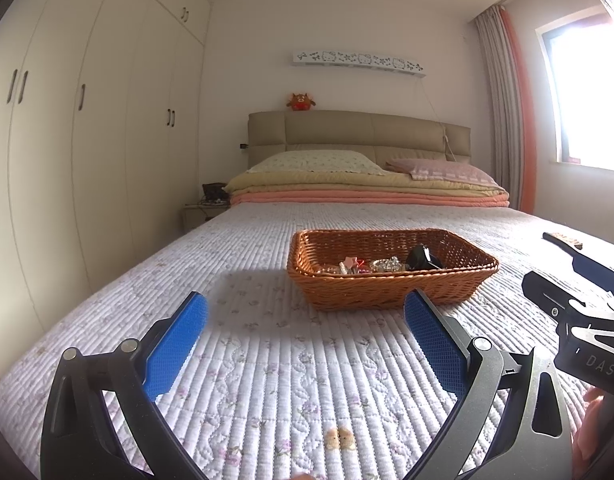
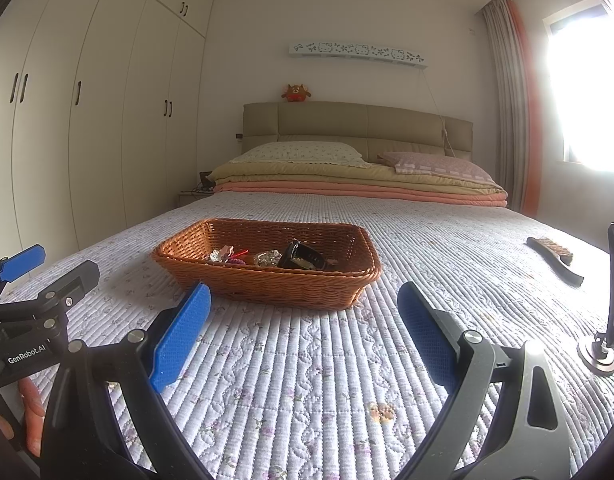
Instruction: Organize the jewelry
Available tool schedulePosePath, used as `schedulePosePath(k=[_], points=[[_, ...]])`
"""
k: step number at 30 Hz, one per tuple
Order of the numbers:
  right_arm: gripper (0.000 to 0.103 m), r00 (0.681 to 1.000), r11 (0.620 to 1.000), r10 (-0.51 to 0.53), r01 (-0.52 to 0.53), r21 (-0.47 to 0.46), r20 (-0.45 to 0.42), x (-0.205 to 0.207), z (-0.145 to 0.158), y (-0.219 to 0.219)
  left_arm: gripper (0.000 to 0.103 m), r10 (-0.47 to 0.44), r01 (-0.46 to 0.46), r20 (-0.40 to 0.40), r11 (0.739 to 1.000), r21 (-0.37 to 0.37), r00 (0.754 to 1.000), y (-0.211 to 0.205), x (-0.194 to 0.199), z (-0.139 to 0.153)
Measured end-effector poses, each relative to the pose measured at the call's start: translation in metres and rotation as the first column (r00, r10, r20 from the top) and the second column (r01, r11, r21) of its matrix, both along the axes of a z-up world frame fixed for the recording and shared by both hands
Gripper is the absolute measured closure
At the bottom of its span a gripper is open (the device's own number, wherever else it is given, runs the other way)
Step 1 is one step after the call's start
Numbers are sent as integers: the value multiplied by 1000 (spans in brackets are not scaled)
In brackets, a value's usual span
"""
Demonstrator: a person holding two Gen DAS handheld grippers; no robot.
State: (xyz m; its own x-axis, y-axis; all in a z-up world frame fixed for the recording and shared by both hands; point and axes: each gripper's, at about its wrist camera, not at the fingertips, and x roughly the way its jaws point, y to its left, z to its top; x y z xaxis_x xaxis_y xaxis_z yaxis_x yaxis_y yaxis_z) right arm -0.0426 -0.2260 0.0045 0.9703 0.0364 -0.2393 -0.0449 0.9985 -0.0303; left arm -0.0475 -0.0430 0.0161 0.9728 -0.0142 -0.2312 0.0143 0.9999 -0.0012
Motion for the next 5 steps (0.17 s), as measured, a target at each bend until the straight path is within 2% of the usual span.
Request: schedulePosePath(k=[5], points=[[13, 1000, 1000, 1, -1, 0, 0, 0, 0, 0, 7, -5, 5, -4, 1000, -5, 1000, 1, 1, 0]])
